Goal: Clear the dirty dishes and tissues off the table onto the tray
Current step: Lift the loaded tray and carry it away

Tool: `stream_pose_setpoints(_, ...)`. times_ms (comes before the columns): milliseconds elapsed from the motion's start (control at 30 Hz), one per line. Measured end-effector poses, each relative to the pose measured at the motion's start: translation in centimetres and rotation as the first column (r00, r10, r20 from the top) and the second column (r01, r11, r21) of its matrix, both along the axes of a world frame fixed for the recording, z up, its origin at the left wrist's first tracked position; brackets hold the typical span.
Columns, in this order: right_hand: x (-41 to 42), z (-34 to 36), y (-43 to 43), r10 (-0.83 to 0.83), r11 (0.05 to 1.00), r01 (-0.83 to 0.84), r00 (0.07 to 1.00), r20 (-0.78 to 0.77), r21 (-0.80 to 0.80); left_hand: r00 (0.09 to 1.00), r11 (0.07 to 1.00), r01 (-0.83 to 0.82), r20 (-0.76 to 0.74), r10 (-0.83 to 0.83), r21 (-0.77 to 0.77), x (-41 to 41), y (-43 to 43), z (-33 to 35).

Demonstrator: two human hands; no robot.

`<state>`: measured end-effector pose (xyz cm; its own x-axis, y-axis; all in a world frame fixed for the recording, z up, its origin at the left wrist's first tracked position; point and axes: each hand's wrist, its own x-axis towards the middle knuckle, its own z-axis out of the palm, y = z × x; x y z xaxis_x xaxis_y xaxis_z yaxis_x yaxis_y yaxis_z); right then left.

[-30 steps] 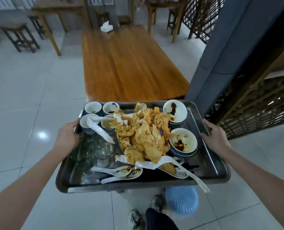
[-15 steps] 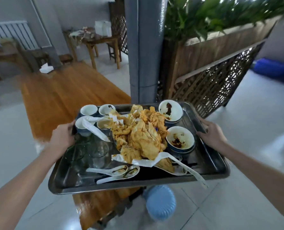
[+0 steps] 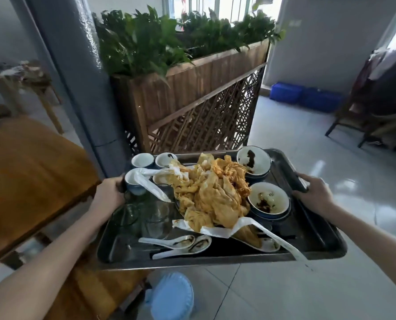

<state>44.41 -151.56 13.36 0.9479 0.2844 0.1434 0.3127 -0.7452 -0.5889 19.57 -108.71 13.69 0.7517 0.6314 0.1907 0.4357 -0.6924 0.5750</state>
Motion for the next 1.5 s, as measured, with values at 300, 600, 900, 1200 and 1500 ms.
stream_pose_setpoints(300, 3.7, 1.5, -8.5, -0.154, 0.988, 0.154, 0.988, -0.013, -0.015, 0.987, 0.986, 0.162, 0.029, -0.161, -0.041, 12.2, -5.8, 0.6)
stream_pose_setpoints(600, 10.4, -0.7, -11.3, -0.255, 0.967, 0.254, 0.967, -0.005, -0.033, 0.953, 0.951, 0.302, -0.003, -0.303, -0.063, 25.3, -6.1, -0.8)
stream_pose_setpoints(900, 21.3, -3.0, -10.9, -0.337, 0.941, 0.337, 0.941, 0.008, -0.006, 0.924, 0.922, 0.380, -0.008, -0.381, -0.073, 40.9, -4.4, -1.4)
stream_pose_setpoints(1200, 31.1, -3.8, -12.1, -0.404, 0.915, 0.403, 0.915, -0.019, -0.018, 0.910, 0.911, 0.409, -0.054, -0.411, -0.045, 54.4, -5.3, -2.0)
stream_pose_setpoints(1500, 46.5, -5.9, -16.3, -0.392, 0.919, 0.393, 0.919, -0.047, 0.014, 0.917, 0.920, 0.389, -0.075, -0.392, -0.047, 69.4, -9.7, -3.2)
